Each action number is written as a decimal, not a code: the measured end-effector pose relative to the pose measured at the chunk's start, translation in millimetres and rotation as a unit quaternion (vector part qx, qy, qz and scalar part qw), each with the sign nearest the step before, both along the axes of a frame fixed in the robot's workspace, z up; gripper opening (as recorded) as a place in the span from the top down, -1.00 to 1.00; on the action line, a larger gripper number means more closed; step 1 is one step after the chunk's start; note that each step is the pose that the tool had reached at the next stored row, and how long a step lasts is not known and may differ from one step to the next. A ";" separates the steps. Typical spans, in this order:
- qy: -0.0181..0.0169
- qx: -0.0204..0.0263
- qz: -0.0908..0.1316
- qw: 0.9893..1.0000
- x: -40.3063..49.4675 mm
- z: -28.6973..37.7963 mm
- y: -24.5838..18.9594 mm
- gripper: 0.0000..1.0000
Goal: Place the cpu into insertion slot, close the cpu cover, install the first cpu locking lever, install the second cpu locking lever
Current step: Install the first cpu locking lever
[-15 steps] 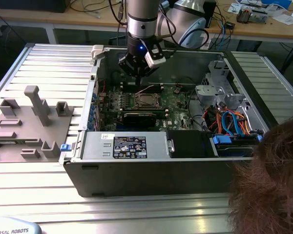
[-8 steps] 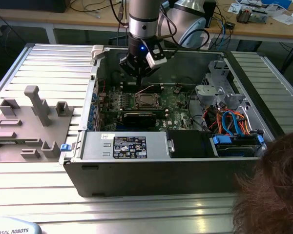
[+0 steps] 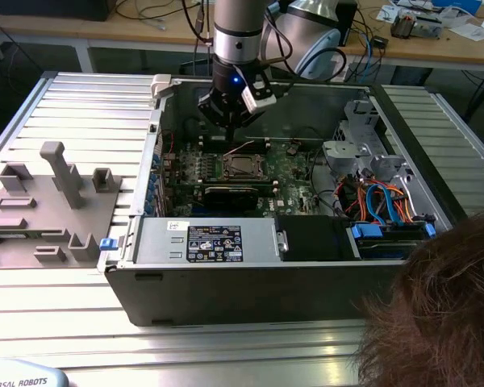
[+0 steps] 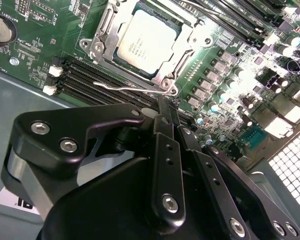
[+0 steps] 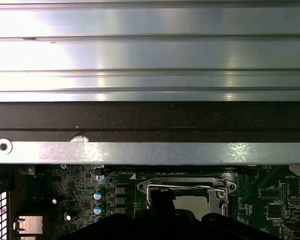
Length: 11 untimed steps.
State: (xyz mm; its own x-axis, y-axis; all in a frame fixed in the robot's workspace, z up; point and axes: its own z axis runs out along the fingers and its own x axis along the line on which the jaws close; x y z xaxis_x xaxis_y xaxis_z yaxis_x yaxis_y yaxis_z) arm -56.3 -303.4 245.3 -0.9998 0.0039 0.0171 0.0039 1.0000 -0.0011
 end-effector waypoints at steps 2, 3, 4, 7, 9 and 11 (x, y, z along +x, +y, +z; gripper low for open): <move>0.000 0.000 0.000 1.000 0.3 -0.1 0.0 0.79; 0.000 0.000 0.000 1.000 0.5 -0.2 0.0 0.79; 0.000 0.000 0.000 1.000 0.6 -0.3 0.0 0.79; 0.000 0.000 0.000 1.000 1.0 -0.6 0.0 0.79; 0.000 0.000 0.000 1.000 1.4 -0.9 0.0 0.79; 0.000 0.000 0.000 1.000 1.6 -1.1 0.0 0.79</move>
